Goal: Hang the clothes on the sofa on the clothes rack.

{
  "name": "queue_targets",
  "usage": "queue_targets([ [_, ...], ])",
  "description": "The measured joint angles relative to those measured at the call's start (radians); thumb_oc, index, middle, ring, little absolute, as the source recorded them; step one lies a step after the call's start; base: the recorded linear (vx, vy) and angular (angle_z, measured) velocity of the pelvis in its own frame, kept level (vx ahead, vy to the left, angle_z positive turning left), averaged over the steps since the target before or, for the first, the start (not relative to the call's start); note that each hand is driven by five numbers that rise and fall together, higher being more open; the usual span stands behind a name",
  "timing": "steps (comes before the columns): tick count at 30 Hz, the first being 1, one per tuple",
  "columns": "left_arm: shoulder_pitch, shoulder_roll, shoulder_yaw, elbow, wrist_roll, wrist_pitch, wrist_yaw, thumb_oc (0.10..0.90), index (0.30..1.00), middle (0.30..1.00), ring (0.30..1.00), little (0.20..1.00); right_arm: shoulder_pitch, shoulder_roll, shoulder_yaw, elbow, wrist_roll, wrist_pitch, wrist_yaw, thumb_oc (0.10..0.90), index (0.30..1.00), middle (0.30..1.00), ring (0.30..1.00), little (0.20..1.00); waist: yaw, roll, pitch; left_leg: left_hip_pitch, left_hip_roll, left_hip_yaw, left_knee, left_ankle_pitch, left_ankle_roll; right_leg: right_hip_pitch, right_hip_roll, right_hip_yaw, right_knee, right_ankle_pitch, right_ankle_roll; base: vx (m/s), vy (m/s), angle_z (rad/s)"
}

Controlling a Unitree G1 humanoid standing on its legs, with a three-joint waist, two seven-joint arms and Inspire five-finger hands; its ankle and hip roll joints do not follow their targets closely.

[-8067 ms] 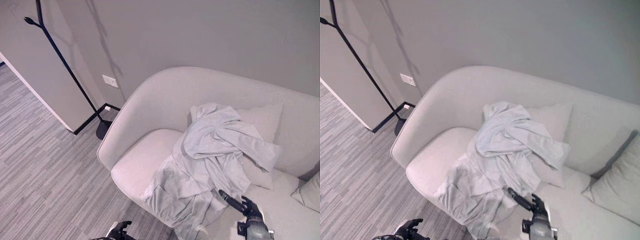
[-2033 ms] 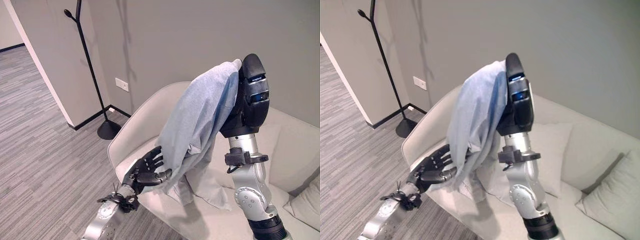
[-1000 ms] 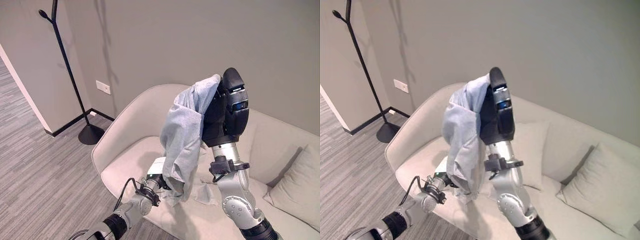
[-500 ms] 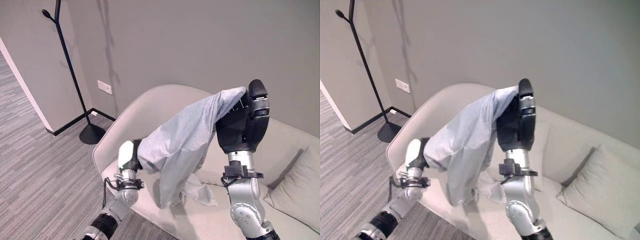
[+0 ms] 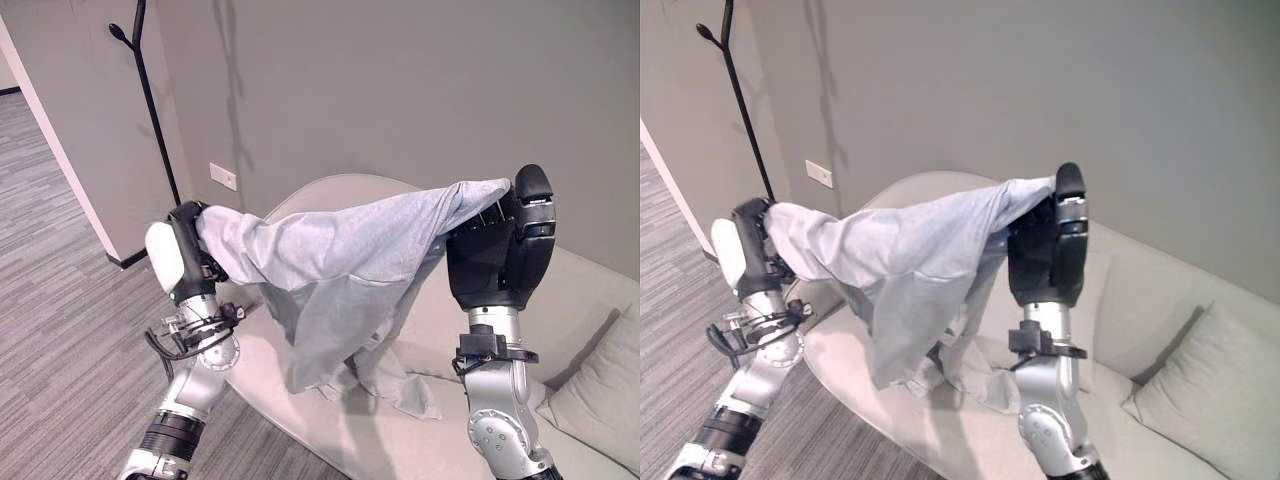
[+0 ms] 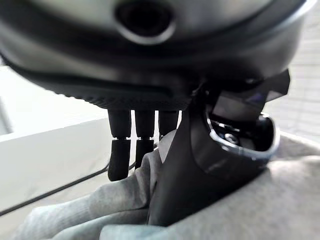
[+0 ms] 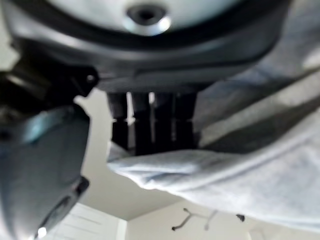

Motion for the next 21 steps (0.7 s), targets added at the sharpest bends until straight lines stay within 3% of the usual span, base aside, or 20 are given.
queue_targets([
  [4,0.0,0.015,0.021,-0.023,0.034,0.0,0.007,0.4,0.3,0.3,0.3,0.3,0.002,-0.002,-0.008,0.0,0.0,0.003,0.022,0.4,0.3,0.3,0.3,0.3,-0.004,0.0,0.0,0.001,-0.002,0.003,0.0,-0.005,0.004,-0.001,-0.001,0.005,0.0,0.007,0.002,0.01,0.086,-0.02],
  [8,0.0,0.096,0.031,-0.085,0.094,-0.002,0.007,0.4,0.3,0.3,0.3,0.3,0.043,-0.042,-0.031,-0.018,-0.022,0.005,0.047,0.4,0.3,0.3,0.3,0.3,-0.007,0.0,0.001,-0.01,-0.019,0.003,-0.001,-0.017,0.02,-0.014,-0.019,0.009,0.001,0.028,0.004,-0.03,0.131,0.0],
  [11,-0.003,0.123,0.071,-0.14,0.146,-0.01,0.021,0.4,0.3,0.3,0.3,0.3,0.055,-0.051,-0.026,-0.033,-0.054,0.011,0.061,0.4,0.3,0.3,0.3,0.3,-0.008,0.018,0.012,-0.037,-0.036,0.022,0.009,-0.026,0.039,-0.072,-0.037,0.009,0.023,0.102,-0.008,-0.09,0.19,-0.16],
  [12,-0.003,0.129,0.083,-0.163,0.154,-0.015,0.041,0.4,0.3,0.3,0.3,0.3,0.052,-0.052,-0.025,-0.042,-0.065,0.013,0.062,0.4,0.3,0.3,0.3,0.3,-0.008,0.034,0.025,-0.058,-0.039,0.036,0.025,-0.038,0.058,-0.106,-0.04,0.007,0.028,0.168,-0.018,-0.07,0.182,-0.23],
  [13,-0.003,0.129,0.093,-0.177,0.16,-0.016,0.052,0.4,0.3,0.3,0.3,0.3,0.052,-0.052,-0.026,-0.053,-0.068,0.013,0.063,0.4,0.3,0.3,0.3,0.3,-0.015,0.05,0.041,-0.063,-0.042,0.036,0.028,-0.039,0.072,-0.119,-0.042,0.008,0.04,0.204,-0.057,-0.04,0.102,-0.12],
  [14,-0.003,0.128,0.098,-0.188,0.167,-0.016,0.059,0.4,0.3,0.3,0.3,0.3,0.053,-0.052,-0.026,-0.062,-0.068,0.013,0.063,0.4,0.3,0.3,0.3,0.3,-0.021,0.066,0.054,-0.062,-0.041,0.032,0.025,-0.041,0.084,-0.13,-0.041,0.013,0.065,0.212,-0.067,-0.07,0.077,0.04],
  [15,-0.003,0.127,0.098,-0.201,0.168,-0.017,0.067,0.4,0.3,0.3,0.3,0.3,0.053,-0.053,-0.026,-0.071,-0.069,0.013,0.065,0.4,0.3,0.3,0.3,0.3,-0.022,0.09,0.07,-0.054,-0.028,0.028,0.011,-0.034,0.093,-0.144,-0.03,0.031,0.12,0.162,-0.022,-0.04,0.026,0.17],
  [16,-0.003,0.125,0.098,-0.215,0.17,-0.026,0.075,0.4,0.3,0.3,0.3,0.3,0.054,-0.057,-0.028,-0.077,-0.072,0.012,0.072,0.4,0.3,0.3,0.3,0.3,-0.031,0.099,0.073,-0.048,-0.027,0.012,0.005,-0.013,0.091,-0.145,0.006,0.054,0.175,0.057,0.014,-0.14,0.042,0.26],
  [17,-0.004,0.112,0.102,-0.247,0.169,-0.028,0.084,0.4,0.3,0.3,0.3,0.3,0.052,-0.081,-0.028,-0.088,-0.076,0.012,0.082,0.4,0.3,0.3,0.3,0.3,-0.029,0.105,0.077,-0.06,-0.009,-0.004,0.004,-0.011,0.092,-0.173,0.094,0.132,0.298,-0.152,-0.021,-0.11,-0.013,0.37],
  [18,-0.004,0.109,0.103,-0.264,0.167,-0.034,0.092,0.4,0.3,0.3,0.3,0.3,0.052,-0.094,-0.028,-0.096,-0.088,0.012,0.089,0.4,0.3,0.3,0.3,0.3,-0.029,0.106,0.078,-0.071,-0.003,-0.013,0.005,-0.003,0.088,-0.172,0.18,0.203,0.314,-0.229,-0.049,-0.12,-0.011,0.25],
  [19,-0.004,0.097,0.11,-0.264,0.165,-0.046,0.094,0.4,0.3,0.3,0.3,0.3,0.049,-0.114,-0.03,-0.096,-0.101,0.012,0.101,0.4,0.3,0.3,0.3,0.3,-0.021,0.101,0.075,-0.079,-0.005,-0.015,0.01,-0.002,0.087,-0.166,0.212,0.193,0.319,-0.254,-0.071,-0.03,-0.085,0.32],
  [21,0.006,0.06,0.112,-0.267,0.145,-0.052,0.052,0.4,0.3,0.3,0.3,0.3,0.05,-0.158,-0.027,-0.096,-0.116,0.013,0.105,0.4,0.3,0.3,0.3,0.3,-0.007,0.109,0.081,-0.064,-0.001,-0.042,0.008,0.002,0.081,-0.098,0.231,0.219,0.247,-0.274,-0.082,0.01,-0.142,0.26],
])
